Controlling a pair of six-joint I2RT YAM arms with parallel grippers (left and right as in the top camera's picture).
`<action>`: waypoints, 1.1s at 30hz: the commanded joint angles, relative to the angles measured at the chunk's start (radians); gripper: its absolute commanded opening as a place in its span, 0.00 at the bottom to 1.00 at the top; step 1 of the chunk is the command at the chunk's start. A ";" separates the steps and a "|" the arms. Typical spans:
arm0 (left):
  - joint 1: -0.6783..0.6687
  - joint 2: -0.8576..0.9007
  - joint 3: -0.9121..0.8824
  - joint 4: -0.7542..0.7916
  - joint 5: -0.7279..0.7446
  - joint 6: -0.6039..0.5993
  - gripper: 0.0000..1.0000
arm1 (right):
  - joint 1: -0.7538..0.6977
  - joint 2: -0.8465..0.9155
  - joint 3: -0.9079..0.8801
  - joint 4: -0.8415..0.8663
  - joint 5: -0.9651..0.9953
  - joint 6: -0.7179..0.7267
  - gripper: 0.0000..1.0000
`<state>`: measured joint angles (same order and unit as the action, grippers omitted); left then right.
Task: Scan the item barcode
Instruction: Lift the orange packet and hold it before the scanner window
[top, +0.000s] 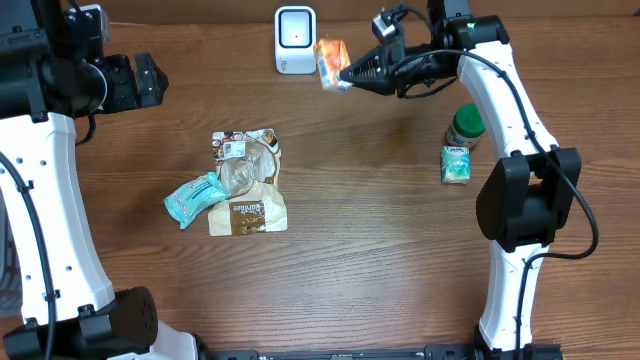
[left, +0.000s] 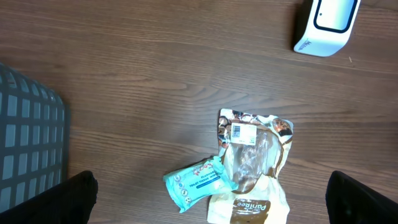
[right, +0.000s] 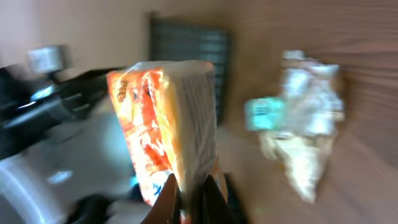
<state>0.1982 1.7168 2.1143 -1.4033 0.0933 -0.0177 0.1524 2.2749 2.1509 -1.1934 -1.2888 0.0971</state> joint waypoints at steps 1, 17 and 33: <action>-0.002 -0.004 0.014 0.001 0.008 0.022 1.00 | 0.035 -0.025 0.018 -0.003 0.326 0.043 0.04; -0.002 -0.004 0.014 0.001 0.008 0.022 1.00 | 0.172 -0.025 0.233 -0.016 1.077 0.163 0.04; -0.002 -0.004 0.015 0.001 0.008 0.022 1.00 | 0.382 0.126 0.270 0.667 1.790 -0.452 0.04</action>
<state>0.1982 1.7168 2.1143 -1.4029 0.0933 -0.0177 0.5419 2.3268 2.4084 -0.5785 0.4000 -0.1486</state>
